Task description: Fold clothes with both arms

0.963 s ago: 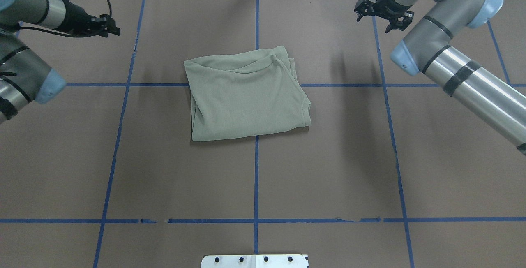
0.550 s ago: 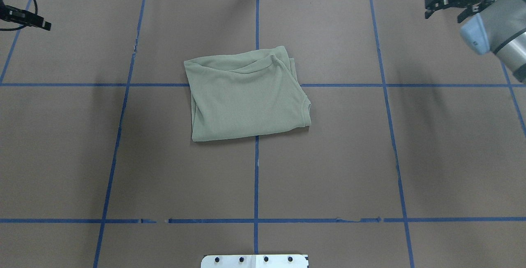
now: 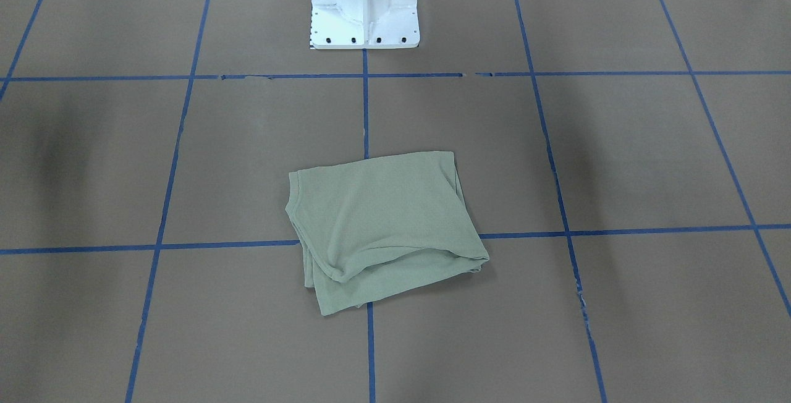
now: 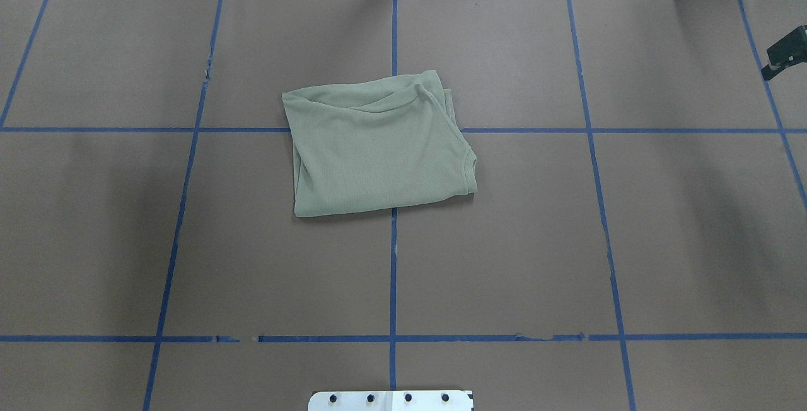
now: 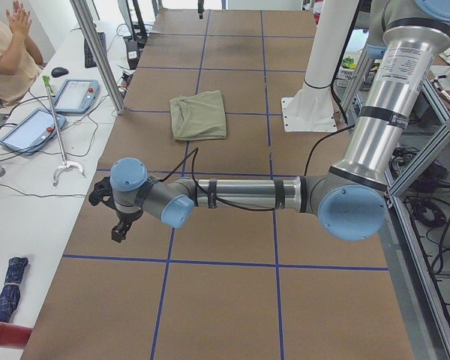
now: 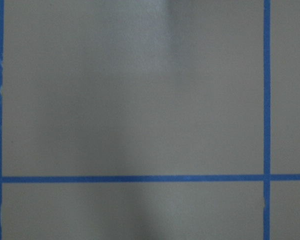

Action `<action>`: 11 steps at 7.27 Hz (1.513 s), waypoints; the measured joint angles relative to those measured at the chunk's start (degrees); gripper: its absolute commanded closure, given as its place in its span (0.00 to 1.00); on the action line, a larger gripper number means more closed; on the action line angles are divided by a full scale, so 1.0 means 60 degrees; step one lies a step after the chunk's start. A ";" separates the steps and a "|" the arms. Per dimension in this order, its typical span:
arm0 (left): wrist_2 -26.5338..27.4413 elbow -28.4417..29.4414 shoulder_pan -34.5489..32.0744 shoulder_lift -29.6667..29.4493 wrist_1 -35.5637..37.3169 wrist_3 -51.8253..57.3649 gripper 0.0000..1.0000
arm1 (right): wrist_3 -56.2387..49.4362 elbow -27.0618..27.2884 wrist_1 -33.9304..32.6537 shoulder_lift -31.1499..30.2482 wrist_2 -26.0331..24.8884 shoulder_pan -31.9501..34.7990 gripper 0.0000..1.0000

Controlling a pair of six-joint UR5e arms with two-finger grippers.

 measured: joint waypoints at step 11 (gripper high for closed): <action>0.0004 -0.3381 -0.0240 0.1763 0.2100 -0.0032 0.00 | 0.0079 0.0050 0.0017 -0.0969 -0.0057 -0.0100 0.00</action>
